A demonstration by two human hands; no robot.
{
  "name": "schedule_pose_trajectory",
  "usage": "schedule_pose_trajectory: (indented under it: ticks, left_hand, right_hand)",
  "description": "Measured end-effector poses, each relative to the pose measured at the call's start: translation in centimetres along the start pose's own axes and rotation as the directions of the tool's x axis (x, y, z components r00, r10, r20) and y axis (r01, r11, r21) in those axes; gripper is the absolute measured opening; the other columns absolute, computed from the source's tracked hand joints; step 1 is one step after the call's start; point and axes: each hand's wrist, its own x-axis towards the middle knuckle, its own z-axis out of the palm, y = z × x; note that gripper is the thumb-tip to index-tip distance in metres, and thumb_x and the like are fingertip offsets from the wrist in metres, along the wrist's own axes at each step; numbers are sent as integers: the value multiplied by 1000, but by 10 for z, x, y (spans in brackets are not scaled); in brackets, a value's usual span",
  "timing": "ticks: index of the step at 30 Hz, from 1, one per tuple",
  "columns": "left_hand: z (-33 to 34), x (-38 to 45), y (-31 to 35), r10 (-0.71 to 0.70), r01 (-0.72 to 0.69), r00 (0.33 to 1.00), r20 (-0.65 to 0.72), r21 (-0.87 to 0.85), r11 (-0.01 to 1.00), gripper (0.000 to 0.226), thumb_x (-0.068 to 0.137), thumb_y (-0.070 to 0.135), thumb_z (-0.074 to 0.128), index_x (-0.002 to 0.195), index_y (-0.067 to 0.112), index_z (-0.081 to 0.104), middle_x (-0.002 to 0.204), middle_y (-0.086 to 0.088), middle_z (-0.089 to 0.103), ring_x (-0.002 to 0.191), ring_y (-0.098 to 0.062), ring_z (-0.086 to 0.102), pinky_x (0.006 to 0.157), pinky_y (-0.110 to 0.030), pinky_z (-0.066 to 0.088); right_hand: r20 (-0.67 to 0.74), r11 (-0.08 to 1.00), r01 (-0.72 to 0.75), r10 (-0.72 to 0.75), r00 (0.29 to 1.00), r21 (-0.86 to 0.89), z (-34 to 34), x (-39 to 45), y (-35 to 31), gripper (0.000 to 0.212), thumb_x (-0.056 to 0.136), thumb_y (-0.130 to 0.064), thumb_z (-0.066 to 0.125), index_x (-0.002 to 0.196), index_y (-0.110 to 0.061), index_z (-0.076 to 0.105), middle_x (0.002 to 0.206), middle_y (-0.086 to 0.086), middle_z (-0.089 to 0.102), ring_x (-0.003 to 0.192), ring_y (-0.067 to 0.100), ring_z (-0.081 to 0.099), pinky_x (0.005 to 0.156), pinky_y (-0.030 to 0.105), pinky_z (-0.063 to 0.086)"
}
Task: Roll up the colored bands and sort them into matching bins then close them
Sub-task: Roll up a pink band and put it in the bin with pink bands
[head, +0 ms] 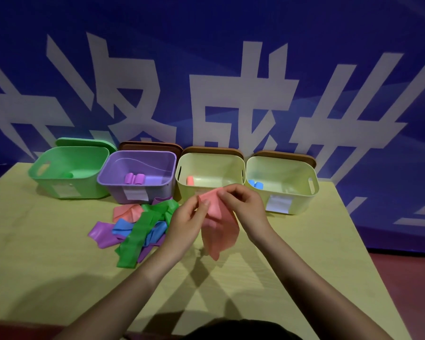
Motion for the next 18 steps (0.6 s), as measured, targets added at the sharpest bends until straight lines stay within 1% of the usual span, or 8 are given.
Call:
schedule_pose_trajectory:
  ticks: [2,4,6,10,12,14,16,18]
  left_hand:
    - [-2,1,1,52,-52,999,-17,-2,999,23,96,20,53,117,29,58,106,15,64,94,-4,64,74,-23,54]
    - [-4,4,6,76,-75,997,-29,14,997,24,96,22,54,113,37,60,104,25,65,99,-2,61,80,-25,53]
    - [-5,8,12,79,-79,996,-43,0,997,20,96,22,53,102,34,67,91,17,70,86,-3,64,75,-26,51]
    - [-6,13,24,95,-100,990,-101,-52,994,22,96,18,54,86,8,71,79,-24,63,71,-13,53,66,-27,43]
    - [-6,17,30,52,-67,990,-130,-116,991,24,96,17,52,86,1,68,78,-22,59,73,-11,52,66,-19,44]
    - [-6,22,37,-49,16,989,-141,-223,975,23,96,20,52,85,8,67,83,-12,61,78,-11,55,70,-17,47]
    - [-6,29,41,-151,94,978,-143,-343,934,18,96,24,53,88,17,68,91,-10,63,87,-16,57,76,-23,49]
    - [-5,36,44,-200,137,971,-134,-375,917,17,95,27,54,97,16,68,97,-9,63,95,-19,57,83,-31,47]
  right_hand:
    - [-1,999,34,-34,999,9,0,1,-6,16,86,-5,67,74,-15,68,72,-6,65,69,2,57,70,18,45]
    - [18,998,68,-68,998,10,0,1,-12,13,86,-6,67,76,-14,69,74,-5,67,71,3,58,70,18,46]
    - [17,995,102,-102,995,12,0,2,-18,9,86,-6,67,79,-11,71,76,-5,68,74,4,60,71,19,47]
    - [-30,988,150,-149,988,35,2,5,-20,9,86,-5,66,83,-13,68,76,-7,66,73,3,59,68,15,46]
    - [-34,987,134,-131,991,89,3,8,-17,8,86,-4,66,85,-12,64,76,-2,61,70,7,56,64,17,46]
    - [-16,989,93,-92,996,117,4,9,-12,8,86,-3,66,87,-8,60,75,-1,58,67,6,55,60,17,46]
    - [20,994,60,-62,998,90,4,11,-5,10,86,-3,67,86,-9,59,75,-2,57,67,4,55,62,16,46]
    - [82,998,19,-24,996,63,3,14,3,11,85,-5,68,83,-11,59,76,0,58,69,8,55,64,18,45]
